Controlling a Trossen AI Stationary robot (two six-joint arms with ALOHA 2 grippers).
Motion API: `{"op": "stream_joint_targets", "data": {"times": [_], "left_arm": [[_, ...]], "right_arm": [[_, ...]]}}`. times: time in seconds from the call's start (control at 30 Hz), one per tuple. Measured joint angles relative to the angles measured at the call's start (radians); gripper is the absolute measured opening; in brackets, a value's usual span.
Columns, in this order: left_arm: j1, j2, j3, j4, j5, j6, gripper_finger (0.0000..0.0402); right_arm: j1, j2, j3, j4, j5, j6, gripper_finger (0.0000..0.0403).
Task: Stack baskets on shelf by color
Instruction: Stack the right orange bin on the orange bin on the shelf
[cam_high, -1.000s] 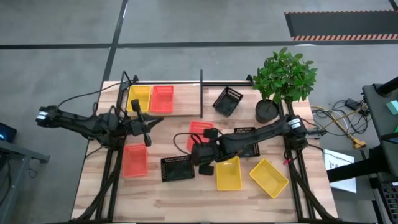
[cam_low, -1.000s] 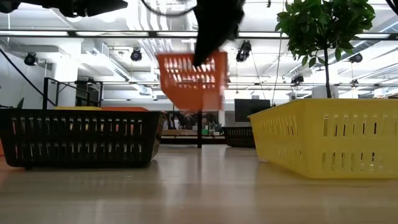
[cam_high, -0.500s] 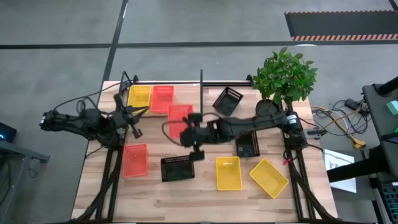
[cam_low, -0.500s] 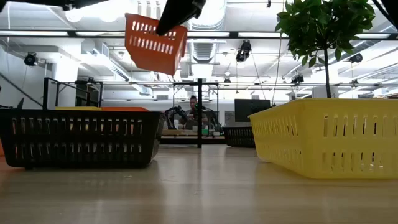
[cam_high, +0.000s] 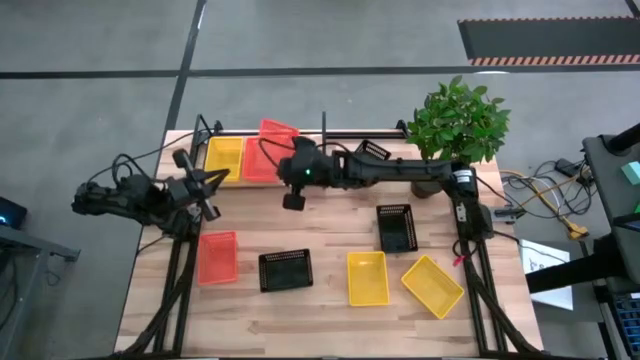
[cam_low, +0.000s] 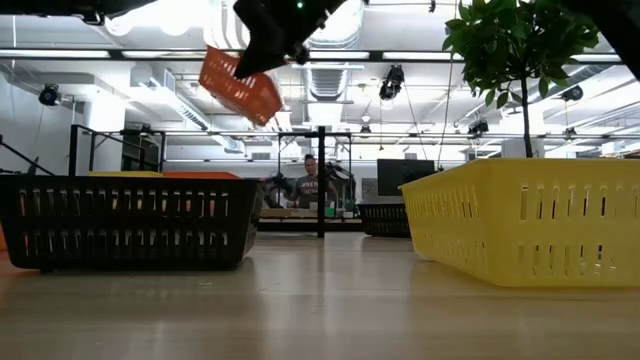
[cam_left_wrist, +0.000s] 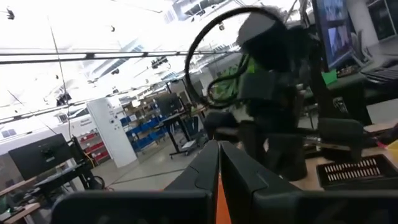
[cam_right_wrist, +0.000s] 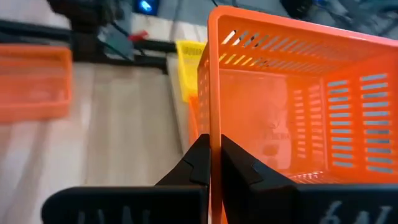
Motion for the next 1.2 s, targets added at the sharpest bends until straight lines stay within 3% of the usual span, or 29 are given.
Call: {"op": "stream_joint_targets", "data": {"times": [0.2,0.67,0.9,1.2], "left_arm": [[0.0,-0.016,-0.011,0.031,0.0,0.0,0.0],[0.0,-0.019,-0.023,0.108,0.004,0.001,0.0],[-0.001,-0.019,-0.024,0.112,0.022,0.001,0.0],[0.0,-0.027,-0.027,0.112,0.023,0.011,0.0]], "right_arm": [[-0.028,0.0,-0.071,0.166,-0.139,0.003,0.0009],[-0.052,0.063,-0.124,0.423,-0.139,-0.039,0.0009],[-0.068,0.184,-0.011,0.399,-0.063,-0.058,0.0009],[-0.086,0.303,0.18,0.179,-0.059,-0.06,0.0009]]}}
